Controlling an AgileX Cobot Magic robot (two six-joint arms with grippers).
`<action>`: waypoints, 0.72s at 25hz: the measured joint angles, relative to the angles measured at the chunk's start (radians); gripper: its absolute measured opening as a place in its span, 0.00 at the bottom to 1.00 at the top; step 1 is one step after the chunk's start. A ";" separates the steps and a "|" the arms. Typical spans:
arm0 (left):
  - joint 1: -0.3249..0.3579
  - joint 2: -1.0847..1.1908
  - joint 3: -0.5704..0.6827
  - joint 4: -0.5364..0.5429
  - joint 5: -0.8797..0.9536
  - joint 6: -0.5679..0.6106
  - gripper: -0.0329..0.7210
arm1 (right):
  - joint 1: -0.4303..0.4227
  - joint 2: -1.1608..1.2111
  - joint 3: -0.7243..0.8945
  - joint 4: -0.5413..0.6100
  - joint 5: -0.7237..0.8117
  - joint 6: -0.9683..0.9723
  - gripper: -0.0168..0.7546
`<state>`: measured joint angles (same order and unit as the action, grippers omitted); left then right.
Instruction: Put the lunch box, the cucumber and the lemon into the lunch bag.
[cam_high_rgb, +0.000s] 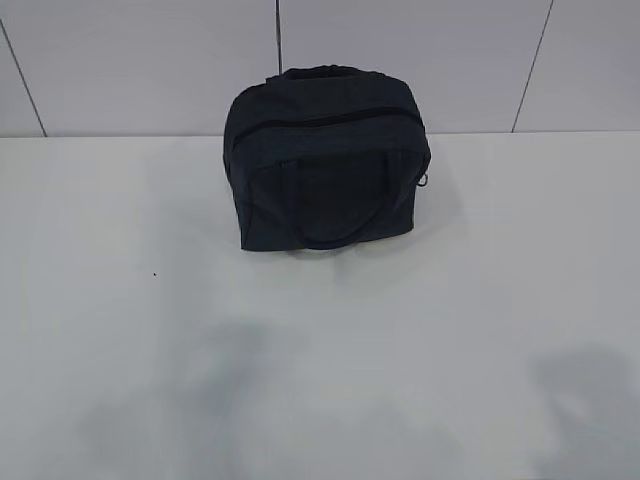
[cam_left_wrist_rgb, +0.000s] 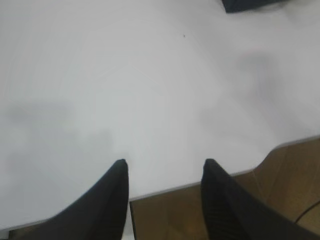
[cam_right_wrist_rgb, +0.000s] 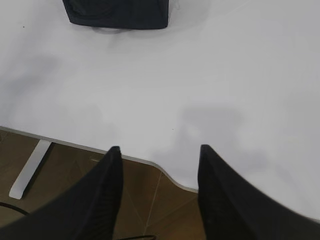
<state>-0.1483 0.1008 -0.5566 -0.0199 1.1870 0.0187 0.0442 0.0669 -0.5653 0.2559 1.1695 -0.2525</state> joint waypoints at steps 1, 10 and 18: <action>0.000 -0.020 0.005 0.000 -0.015 -0.019 0.50 | 0.000 -0.004 0.000 -0.002 0.002 0.000 0.51; 0.000 -0.090 0.031 -0.002 -0.069 -0.039 0.50 | 0.000 -0.084 0.054 -0.004 0.003 0.008 0.51; 0.000 -0.090 0.033 -0.002 -0.078 -0.040 0.50 | 0.000 -0.084 0.068 -0.053 -0.001 0.008 0.51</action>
<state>-0.1483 0.0112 -0.5235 -0.0219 1.1093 -0.0215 0.0442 -0.0169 -0.4974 0.2030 1.1686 -0.2448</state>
